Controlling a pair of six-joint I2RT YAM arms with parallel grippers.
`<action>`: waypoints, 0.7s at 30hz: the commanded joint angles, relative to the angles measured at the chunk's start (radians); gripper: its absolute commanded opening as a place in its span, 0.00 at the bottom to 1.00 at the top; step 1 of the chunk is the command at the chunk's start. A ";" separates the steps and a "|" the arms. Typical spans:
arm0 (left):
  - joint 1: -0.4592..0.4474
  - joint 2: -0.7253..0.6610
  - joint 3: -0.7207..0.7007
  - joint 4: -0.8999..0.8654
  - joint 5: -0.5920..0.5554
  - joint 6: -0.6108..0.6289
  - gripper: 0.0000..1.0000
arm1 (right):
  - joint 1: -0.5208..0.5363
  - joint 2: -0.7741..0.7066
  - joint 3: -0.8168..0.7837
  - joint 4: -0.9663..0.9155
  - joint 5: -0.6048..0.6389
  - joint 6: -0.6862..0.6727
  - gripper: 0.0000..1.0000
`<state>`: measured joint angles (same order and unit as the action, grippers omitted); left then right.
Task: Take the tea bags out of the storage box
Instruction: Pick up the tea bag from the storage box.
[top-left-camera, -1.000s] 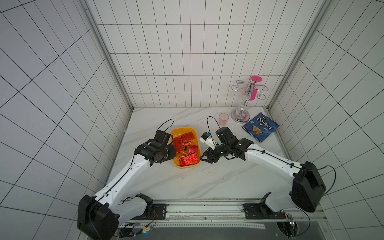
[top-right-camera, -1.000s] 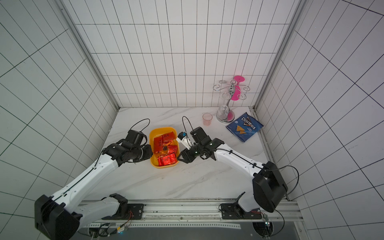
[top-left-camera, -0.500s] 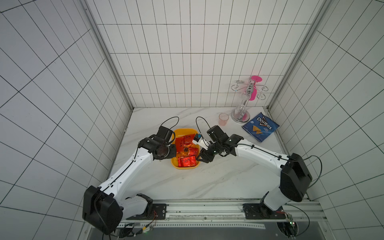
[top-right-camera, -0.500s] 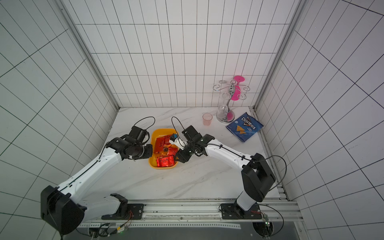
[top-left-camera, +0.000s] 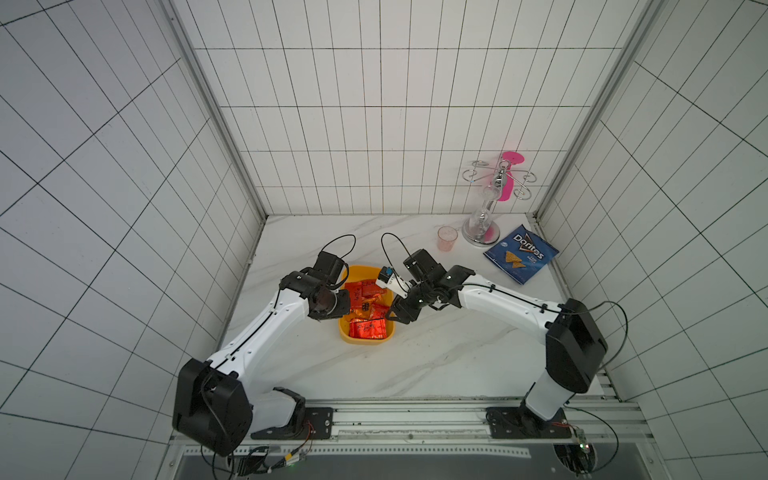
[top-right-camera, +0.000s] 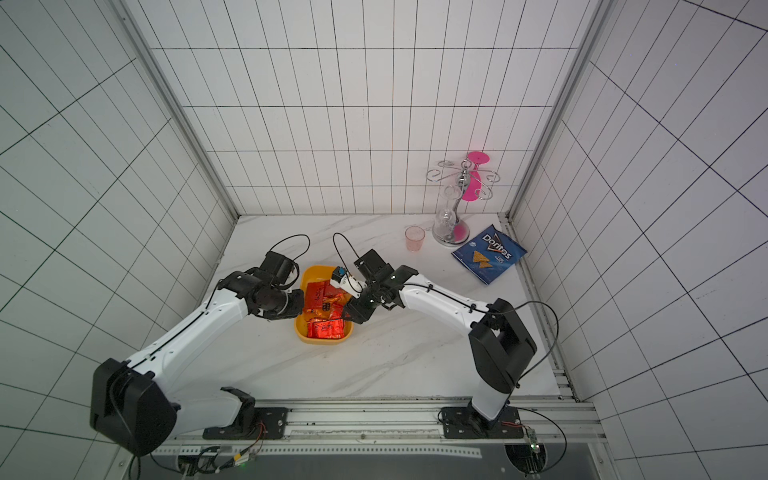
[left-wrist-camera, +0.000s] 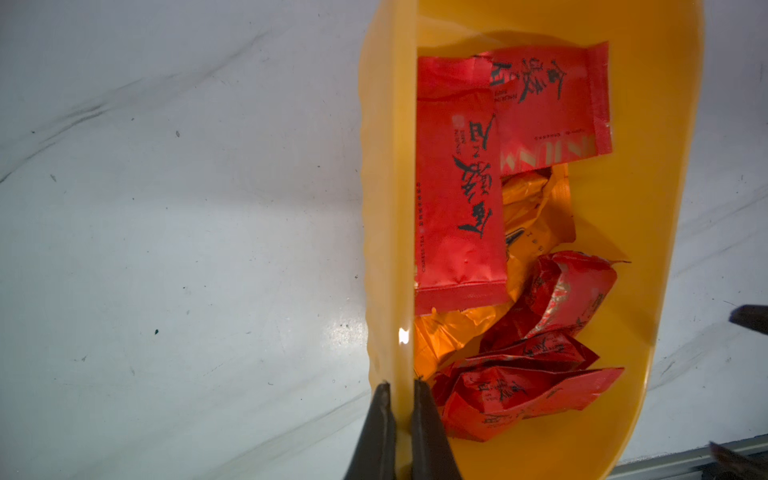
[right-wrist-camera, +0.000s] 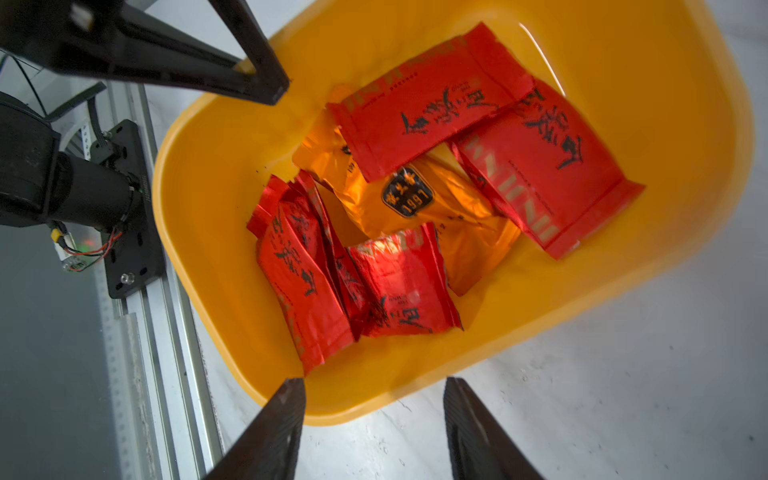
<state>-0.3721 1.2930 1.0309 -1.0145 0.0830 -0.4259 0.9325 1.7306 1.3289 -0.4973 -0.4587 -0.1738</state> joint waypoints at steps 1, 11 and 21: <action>-0.005 -0.003 0.003 0.020 0.008 0.009 0.00 | 0.035 0.064 0.070 -0.050 -0.045 -0.016 0.56; -0.014 -0.014 0.000 0.023 0.005 0.008 0.00 | 0.034 0.160 0.127 -0.081 -0.054 -0.021 0.56; -0.016 -0.012 0.000 0.021 -0.005 0.004 0.00 | 0.036 0.170 0.134 -0.119 -0.157 -0.018 0.22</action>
<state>-0.3847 1.2934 1.0298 -1.0149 0.0818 -0.4255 0.9684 1.8862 1.4242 -0.5800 -0.5671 -0.1905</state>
